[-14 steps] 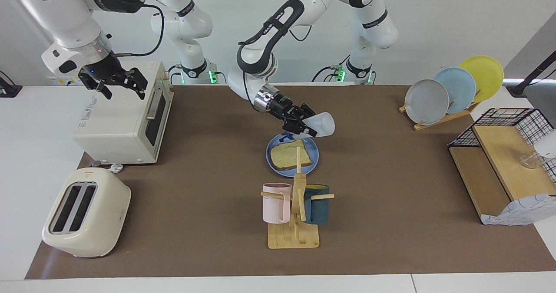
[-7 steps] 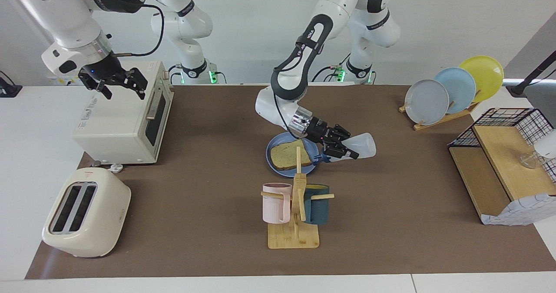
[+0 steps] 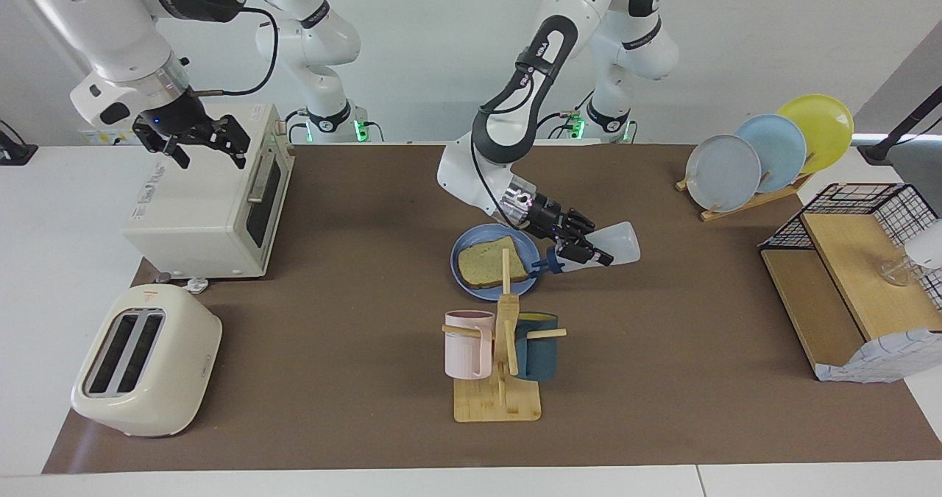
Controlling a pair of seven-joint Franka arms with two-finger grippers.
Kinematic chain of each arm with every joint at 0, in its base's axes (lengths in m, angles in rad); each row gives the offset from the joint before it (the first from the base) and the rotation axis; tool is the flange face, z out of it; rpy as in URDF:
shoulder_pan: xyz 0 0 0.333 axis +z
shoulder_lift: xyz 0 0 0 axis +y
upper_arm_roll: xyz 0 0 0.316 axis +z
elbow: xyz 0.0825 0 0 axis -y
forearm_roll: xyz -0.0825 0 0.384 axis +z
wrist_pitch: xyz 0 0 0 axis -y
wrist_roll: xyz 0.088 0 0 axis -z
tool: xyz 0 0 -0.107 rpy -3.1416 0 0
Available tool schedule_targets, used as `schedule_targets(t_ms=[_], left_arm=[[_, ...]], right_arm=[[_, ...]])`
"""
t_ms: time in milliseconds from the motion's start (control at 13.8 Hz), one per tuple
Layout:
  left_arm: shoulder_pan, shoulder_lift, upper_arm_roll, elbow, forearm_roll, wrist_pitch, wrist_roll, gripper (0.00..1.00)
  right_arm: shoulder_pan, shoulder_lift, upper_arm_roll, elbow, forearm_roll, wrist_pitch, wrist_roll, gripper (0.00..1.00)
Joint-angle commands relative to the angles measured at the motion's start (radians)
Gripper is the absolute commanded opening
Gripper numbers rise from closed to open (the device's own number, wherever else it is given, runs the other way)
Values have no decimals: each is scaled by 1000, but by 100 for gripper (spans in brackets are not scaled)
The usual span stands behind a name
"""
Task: Put bread on plate and add seasoning
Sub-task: 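Raise the bottle away from the plate with the left gripper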
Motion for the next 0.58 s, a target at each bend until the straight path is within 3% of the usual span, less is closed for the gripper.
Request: schedule_targets(t_ms=[0, 506], left_arm=[[48, -97, -6, -13, -88, 54, 0, 0], [123, -263, -1, -5, -357, 114, -45, 0]], right_arm=[[-7, -13, 6, -20, -6, 13, -4, 100], [-7, -13, 6, -18, -5, 13, -4, 100]])
